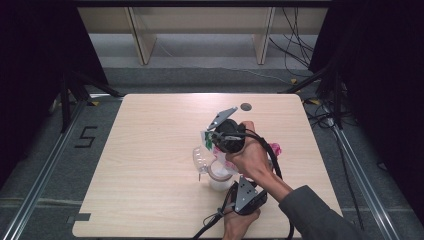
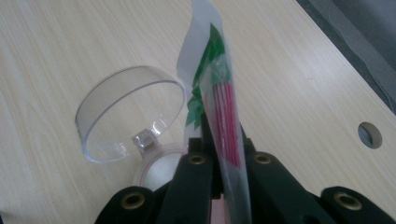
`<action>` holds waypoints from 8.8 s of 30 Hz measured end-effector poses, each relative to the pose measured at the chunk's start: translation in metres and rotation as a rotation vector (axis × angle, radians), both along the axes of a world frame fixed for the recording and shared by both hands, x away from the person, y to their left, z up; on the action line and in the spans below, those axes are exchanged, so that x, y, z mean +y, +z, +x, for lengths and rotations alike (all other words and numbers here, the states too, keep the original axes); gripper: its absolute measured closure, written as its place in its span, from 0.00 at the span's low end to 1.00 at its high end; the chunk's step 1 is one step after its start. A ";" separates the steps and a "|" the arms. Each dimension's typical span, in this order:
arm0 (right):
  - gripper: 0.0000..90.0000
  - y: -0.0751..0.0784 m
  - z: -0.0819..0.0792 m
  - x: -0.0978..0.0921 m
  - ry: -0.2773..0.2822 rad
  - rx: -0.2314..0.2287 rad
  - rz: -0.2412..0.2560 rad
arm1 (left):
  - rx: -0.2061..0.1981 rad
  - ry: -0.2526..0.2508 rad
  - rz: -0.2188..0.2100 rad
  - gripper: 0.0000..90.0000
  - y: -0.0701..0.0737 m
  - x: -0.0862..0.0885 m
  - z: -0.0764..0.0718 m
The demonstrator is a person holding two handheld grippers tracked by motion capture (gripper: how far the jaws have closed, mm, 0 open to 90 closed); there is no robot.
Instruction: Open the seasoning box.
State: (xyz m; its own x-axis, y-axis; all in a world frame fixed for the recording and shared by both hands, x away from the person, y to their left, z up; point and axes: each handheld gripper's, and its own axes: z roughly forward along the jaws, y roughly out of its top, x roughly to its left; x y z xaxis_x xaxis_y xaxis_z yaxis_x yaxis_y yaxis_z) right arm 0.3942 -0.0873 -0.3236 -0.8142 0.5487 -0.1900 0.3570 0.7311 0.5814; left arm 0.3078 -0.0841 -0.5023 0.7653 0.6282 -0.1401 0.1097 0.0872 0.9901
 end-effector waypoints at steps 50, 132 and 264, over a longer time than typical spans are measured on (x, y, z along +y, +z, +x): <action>1.00 -0.004 0.003 0.005 0.009 0.001 -0.020 | -0.009 -0.021 0.008 0.85 0.001 0.001 0.003; 1.00 -0.009 0.012 0.005 -0.019 0.009 -0.035 | -0.005 -0.025 0.068 0.85 0.001 0.006 0.004; 1.00 -0.076 -0.047 -0.188 -0.308 -0.130 0.806 | 0.135 -0.067 0.380 0.37 0.005 0.099 -0.038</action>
